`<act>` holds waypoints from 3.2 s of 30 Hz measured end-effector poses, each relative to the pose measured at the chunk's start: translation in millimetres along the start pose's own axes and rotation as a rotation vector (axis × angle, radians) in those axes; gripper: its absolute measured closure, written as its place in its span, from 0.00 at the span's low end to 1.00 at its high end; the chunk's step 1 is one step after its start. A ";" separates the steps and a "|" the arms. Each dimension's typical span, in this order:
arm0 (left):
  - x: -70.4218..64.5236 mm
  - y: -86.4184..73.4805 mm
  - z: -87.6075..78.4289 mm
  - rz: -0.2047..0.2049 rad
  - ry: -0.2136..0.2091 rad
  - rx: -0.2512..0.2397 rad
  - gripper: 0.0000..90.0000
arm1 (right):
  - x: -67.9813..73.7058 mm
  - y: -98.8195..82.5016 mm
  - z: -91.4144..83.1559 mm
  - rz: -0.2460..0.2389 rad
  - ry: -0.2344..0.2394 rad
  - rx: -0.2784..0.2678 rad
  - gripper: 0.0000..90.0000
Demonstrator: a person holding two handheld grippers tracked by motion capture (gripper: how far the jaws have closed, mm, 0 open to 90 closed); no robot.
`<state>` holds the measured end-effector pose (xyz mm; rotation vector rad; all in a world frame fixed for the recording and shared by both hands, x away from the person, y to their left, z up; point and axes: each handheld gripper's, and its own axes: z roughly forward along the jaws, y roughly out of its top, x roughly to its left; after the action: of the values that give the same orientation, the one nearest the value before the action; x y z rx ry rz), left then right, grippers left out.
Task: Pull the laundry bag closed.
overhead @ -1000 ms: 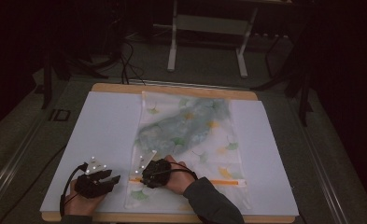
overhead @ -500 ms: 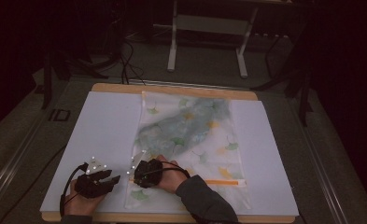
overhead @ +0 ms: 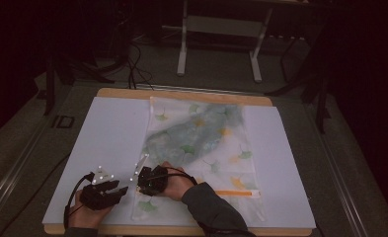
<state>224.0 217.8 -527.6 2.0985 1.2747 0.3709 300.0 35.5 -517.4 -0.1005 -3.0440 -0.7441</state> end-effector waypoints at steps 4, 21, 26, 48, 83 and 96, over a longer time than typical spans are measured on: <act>-0.9 0.1 -0.4 0.005 -0.009 0.005 0.62 | 1.3 0.9 -0.6 -0.008 -0.008 0.007 0.93; -12.1 4.8 -1.8 0.037 -0.051 0.023 0.63 | 5.0 -5.2 -12.5 -0.024 -0.047 -0.027 0.93; -14.3 7.1 -3.9 0.034 -0.065 0.018 0.63 | 6.2 -6.7 -14.4 -0.026 -0.057 -0.035 0.93; -22.2 15.9 1.8 -0.018 -0.205 0.014 0.62 | 8.9 -8.7 -20.0 -0.046 -0.090 -0.045 0.94; -30.5 23.2 25.0 0.015 -0.248 0.085 0.89 | 11.6 -12.2 -30.5 -0.069 -0.104 -0.081 0.94; -32.7 23.1 24.6 0.029 -0.245 0.075 0.97 | 3.4 -25.0 -25.2 -0.022 -0.057 -0.094 0.94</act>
<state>237.2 172.7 -528.0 2.1507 1.1306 0.0748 294.8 1.9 -506.5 -0.0896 -3.0678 -0.9009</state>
